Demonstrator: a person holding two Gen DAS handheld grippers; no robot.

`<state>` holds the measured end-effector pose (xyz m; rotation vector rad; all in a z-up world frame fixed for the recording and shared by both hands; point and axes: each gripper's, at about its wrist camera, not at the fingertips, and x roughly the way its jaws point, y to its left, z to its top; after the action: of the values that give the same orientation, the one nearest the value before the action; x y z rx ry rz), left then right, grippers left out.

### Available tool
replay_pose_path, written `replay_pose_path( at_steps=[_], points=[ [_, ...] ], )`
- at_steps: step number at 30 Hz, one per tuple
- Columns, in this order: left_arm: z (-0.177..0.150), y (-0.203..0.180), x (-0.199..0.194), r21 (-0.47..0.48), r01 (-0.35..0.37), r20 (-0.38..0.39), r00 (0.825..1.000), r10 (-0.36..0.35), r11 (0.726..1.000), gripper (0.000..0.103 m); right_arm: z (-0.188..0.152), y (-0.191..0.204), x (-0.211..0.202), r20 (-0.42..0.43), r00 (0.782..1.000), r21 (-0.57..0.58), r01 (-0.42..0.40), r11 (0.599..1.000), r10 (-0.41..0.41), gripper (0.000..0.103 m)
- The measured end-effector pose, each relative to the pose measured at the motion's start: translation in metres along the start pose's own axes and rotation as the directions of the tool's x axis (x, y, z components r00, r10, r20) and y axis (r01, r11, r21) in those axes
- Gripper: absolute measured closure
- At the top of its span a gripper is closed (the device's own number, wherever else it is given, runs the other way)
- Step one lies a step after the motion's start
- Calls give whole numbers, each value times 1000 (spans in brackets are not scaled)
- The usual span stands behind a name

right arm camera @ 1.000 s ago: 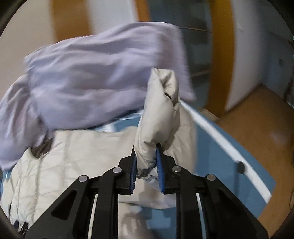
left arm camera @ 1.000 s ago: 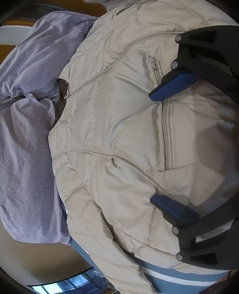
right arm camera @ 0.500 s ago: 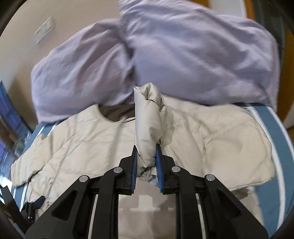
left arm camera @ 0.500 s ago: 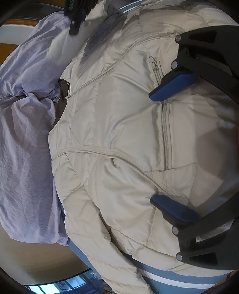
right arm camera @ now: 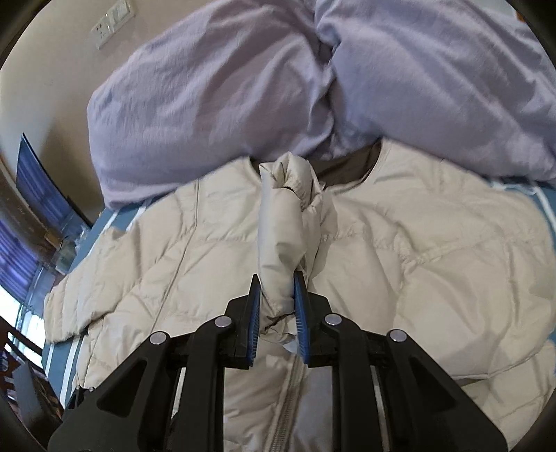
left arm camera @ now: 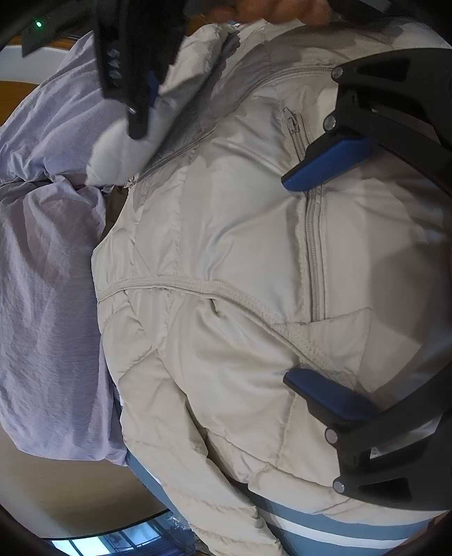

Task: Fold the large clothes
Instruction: 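Lift the sleeve with the right gripper and lay it across the jacket body toward the collar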

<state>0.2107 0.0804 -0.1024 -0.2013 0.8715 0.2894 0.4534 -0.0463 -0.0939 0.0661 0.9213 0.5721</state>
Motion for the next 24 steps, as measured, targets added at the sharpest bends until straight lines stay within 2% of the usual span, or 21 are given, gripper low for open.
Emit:
replay_pose_path(
  at_steps=[6, 10, 15, 17, 21, 24],
  points=[
    [0, 0, 0, 1, -1, 0, 1000, 1, 1000, 2, -11, 3, 17, -57, 998, 19, -27, 999, 28, 83],
    [0, 1, 0, 0, -1, 0, 1000, 1, 1000, 2, -13, 6, 23, -83, 997, -1, -8, 1000, 8, 82],
    [0, 1, 0, 0, -1, 0, 1000, 1, 1000, 2, -11, 8, 13, -89, 996, 10, -28, 1000, 29, 62],
    [0, 1, 0, 0, 0, 0, 1000, 0, 1000, 2, -8, 11, 7, -74, 997, 2, -24, 1000, 24, 56],
    [0, 0, 0, 0, 0, 0, 1000, 0, 1000, 2, 0, 11, -10, -14, 1000, -15, 15, 1000, -15, 54],
    [0, 0, 0, -1, 1, 0, 1000, -1, 1000, 2, 8, -3, -18, 30, 996, 20, 83, 996, -84, 50]
  ],
)
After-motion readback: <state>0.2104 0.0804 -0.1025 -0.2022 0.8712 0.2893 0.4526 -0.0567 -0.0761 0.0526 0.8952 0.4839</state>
